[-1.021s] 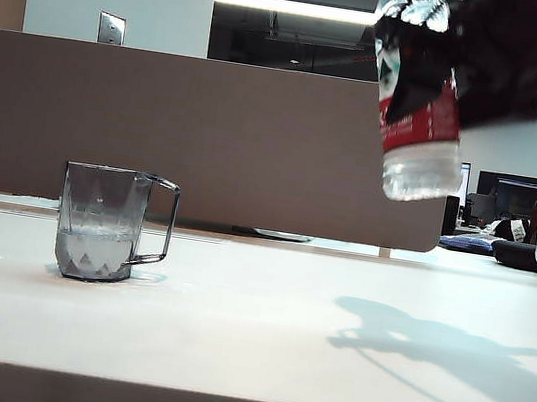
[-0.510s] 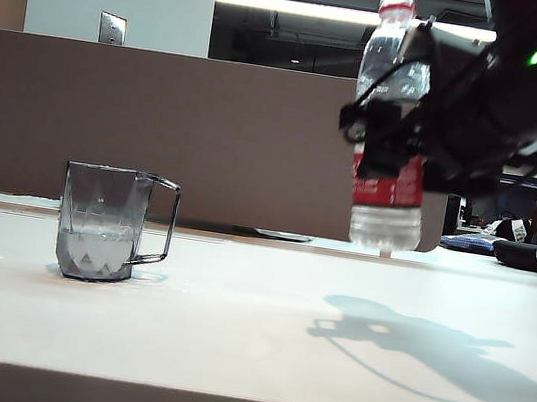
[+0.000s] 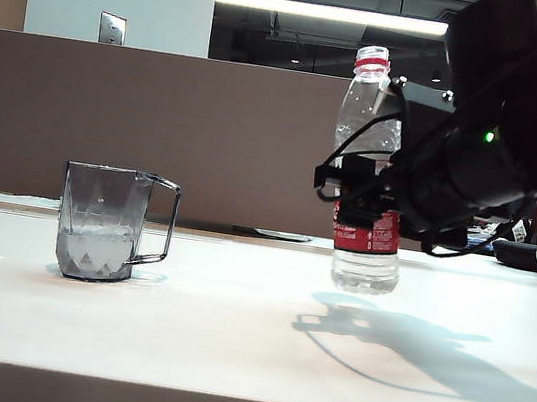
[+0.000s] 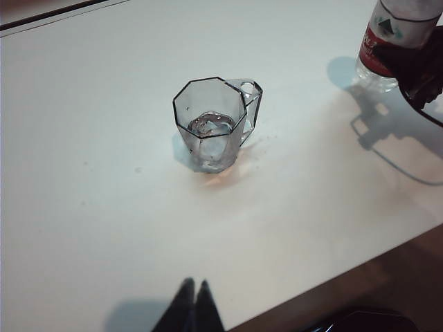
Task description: Pick up the mineral water bottle on the table and pour water into the mug until it's half full.
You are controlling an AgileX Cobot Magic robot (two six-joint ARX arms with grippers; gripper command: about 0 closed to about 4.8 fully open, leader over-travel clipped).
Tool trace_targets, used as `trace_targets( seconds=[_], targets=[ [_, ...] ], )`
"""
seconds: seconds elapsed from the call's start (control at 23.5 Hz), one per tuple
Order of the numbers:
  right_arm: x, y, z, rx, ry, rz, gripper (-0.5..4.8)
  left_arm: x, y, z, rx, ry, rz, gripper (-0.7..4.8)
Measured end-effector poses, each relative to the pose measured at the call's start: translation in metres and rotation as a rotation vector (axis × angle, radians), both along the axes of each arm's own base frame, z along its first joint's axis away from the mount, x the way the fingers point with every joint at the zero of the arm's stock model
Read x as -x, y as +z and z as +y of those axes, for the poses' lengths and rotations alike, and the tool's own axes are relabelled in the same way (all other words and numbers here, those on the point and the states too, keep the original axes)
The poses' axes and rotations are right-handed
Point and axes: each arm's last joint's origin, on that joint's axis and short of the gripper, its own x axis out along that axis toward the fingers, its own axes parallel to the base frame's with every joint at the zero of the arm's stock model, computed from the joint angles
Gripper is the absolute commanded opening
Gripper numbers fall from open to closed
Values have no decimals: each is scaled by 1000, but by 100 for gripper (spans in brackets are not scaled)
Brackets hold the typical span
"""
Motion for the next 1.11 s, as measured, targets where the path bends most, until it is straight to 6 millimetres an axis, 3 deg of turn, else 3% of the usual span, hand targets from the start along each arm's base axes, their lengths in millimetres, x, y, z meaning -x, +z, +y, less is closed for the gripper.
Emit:
trace_targets(
  seconds=[0.47, 0.68, 1.11],
  targets=[
    [-5, -16, 3, -6, -1, -9, 260, 1, -1, 0, -6, 0, 18, -5],
    [-7, -16, 1, -7, -9, -10, 392, 2, -3, 1, -15, 0, 42, -5],
    [-9, -13, 1, -24, -14, -35, 393, 4, -5, 1, -22, 0, 63, -5]
  ],
)
